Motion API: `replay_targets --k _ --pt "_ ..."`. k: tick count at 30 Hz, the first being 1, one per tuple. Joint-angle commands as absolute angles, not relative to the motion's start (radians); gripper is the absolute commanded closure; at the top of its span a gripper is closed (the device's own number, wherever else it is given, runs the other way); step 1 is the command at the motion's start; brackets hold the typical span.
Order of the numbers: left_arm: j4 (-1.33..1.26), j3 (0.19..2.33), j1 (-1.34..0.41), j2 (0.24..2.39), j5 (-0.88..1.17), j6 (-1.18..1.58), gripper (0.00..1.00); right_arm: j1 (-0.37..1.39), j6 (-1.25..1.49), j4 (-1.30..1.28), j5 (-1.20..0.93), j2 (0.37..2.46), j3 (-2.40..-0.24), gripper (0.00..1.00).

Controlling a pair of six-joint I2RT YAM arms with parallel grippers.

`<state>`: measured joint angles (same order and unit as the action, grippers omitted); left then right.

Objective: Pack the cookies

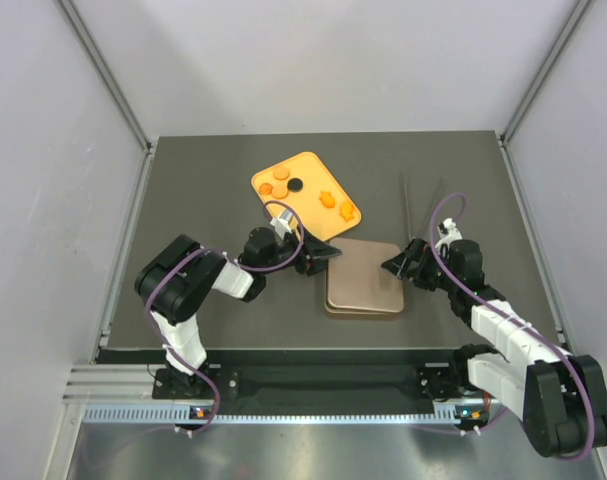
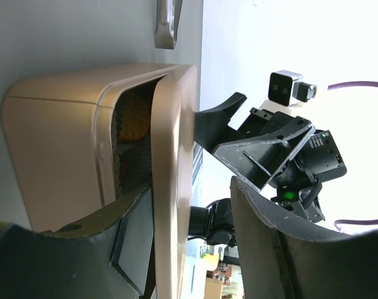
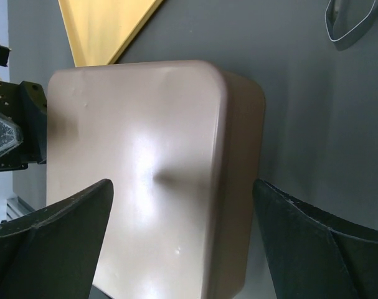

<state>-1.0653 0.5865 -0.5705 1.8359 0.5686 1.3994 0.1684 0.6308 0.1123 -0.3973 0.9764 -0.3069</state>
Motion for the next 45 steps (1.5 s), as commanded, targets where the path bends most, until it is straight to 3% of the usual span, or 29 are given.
replay_targets --k 1,20,27,37,45 --pt "-1.075 0.563 -0.549 1.764 0.578 1.361 0.45 0.178 0.624 0.156 -0.399 0.977 -0.311 0.07" --pt "-0.658 0.558 -0.482 1.615 0.567 1.160 0.44 0.229 0.597 0.006 -0.327 0.951 -0.410 0.10" --pt "-0.503 0.583 -0.472 1.543 0.572 1.034 0.35 0.284 0.575 -0.090 -0.244 0.948 -0.478 0.10" --pt "-0.296 0.689 -0.583 1.563 0.529 0.888 0.30 0.416 0.563 -0.178 -0.075 1.025 -0.574 0.10" --pt "-0.247 0.698 -0.614 1.601 0.500 0.873 0.35 0.506 0.564 -0.187 -0.005 1.126 -0.618 0.10"
